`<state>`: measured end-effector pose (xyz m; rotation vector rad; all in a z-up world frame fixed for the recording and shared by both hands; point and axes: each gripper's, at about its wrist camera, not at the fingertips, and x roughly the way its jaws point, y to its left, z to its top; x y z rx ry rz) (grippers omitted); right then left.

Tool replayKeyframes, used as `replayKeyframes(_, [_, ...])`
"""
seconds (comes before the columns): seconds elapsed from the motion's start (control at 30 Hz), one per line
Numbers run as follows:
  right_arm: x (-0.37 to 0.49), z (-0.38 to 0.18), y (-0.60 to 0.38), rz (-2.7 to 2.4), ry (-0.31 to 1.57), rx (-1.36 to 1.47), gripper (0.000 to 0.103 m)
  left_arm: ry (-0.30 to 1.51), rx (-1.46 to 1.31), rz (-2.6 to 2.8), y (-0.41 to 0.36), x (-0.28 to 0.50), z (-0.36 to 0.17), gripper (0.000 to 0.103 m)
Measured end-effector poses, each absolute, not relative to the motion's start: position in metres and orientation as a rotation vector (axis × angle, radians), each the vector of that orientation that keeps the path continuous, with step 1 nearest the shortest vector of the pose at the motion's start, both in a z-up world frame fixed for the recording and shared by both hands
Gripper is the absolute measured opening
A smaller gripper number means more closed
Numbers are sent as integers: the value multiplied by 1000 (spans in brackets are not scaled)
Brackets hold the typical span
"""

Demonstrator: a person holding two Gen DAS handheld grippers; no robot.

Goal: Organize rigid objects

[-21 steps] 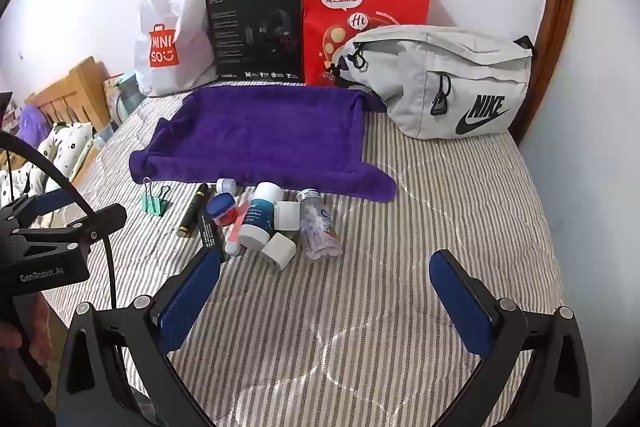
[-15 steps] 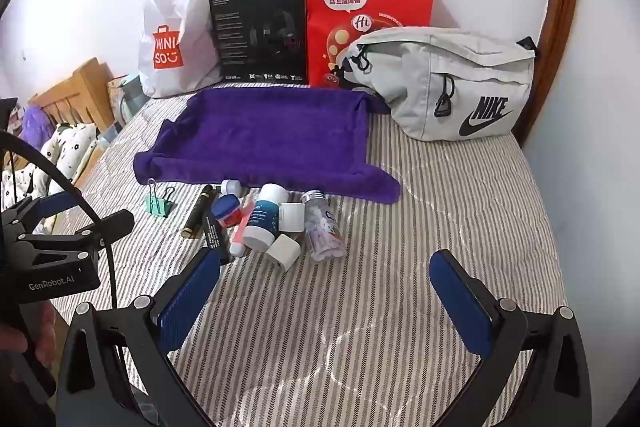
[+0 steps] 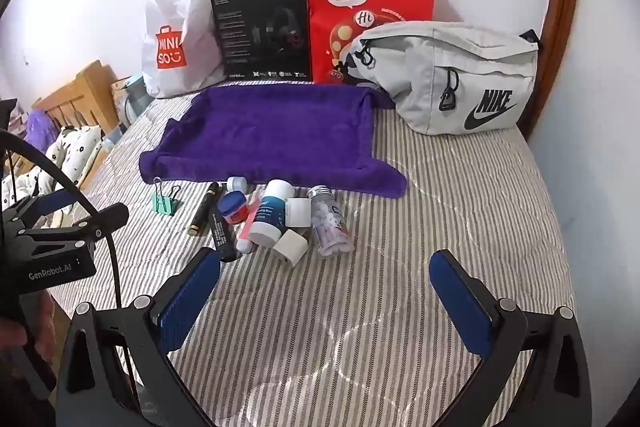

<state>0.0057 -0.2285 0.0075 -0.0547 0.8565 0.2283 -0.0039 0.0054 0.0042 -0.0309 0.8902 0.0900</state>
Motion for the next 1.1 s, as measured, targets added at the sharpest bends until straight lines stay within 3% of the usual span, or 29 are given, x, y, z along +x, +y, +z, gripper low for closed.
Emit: replayKeyframes(1.1, [5, 13, -226, 221, 857, -65, 103, 895, -55, 99, 18, -7, 3, 103])
